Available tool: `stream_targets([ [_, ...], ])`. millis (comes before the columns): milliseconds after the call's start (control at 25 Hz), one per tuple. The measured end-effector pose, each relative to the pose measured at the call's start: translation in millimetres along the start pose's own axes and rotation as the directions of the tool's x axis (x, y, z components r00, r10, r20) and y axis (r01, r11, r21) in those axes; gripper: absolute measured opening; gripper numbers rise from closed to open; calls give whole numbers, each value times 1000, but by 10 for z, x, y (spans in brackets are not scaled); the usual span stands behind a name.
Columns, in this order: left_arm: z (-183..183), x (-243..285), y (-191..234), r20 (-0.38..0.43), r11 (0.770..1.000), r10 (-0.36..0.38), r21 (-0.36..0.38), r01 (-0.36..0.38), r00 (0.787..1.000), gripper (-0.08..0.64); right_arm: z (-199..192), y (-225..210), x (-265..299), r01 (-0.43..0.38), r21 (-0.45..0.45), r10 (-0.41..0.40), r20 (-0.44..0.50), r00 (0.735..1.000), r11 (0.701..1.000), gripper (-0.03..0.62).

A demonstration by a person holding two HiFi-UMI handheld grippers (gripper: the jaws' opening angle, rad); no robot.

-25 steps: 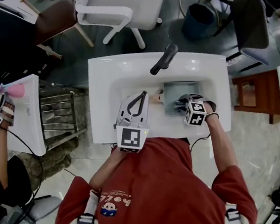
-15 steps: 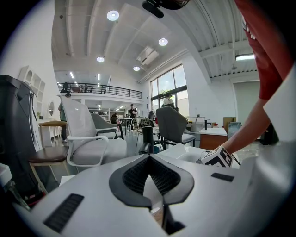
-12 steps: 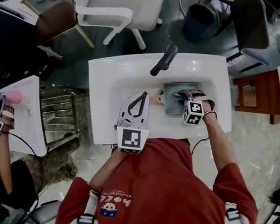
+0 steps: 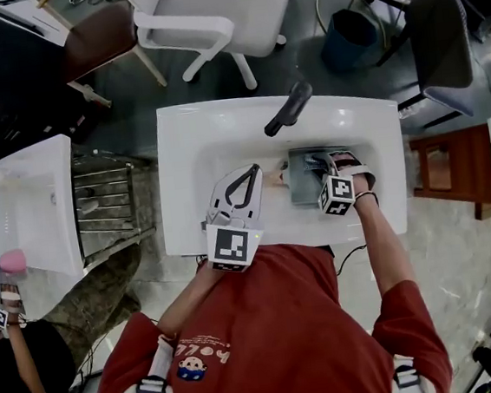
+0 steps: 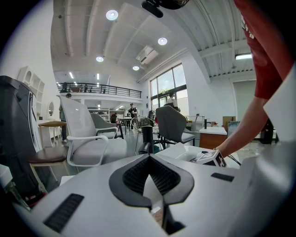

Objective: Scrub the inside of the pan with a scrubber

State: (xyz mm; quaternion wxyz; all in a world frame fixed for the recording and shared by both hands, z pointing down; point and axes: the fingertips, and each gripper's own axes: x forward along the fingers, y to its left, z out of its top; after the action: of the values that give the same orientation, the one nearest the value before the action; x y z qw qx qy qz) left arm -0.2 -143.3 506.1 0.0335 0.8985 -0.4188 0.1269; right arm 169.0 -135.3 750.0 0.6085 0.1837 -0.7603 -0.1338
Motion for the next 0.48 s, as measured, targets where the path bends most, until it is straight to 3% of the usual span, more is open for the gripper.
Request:
stream_targets([
  [360, -77, -20, 30, -15, 999, 3, 36, -3, 1000, 14, 10, -50, 16, 3, 7, -3, 1, 1000, 1000, 149],
  [480, -28, -22, 14, -15, 1000, 5, 10, -5, 1000, 14, 8, -48, 21, -4, 19, 4, -9, 1000, 1000, 149],
])
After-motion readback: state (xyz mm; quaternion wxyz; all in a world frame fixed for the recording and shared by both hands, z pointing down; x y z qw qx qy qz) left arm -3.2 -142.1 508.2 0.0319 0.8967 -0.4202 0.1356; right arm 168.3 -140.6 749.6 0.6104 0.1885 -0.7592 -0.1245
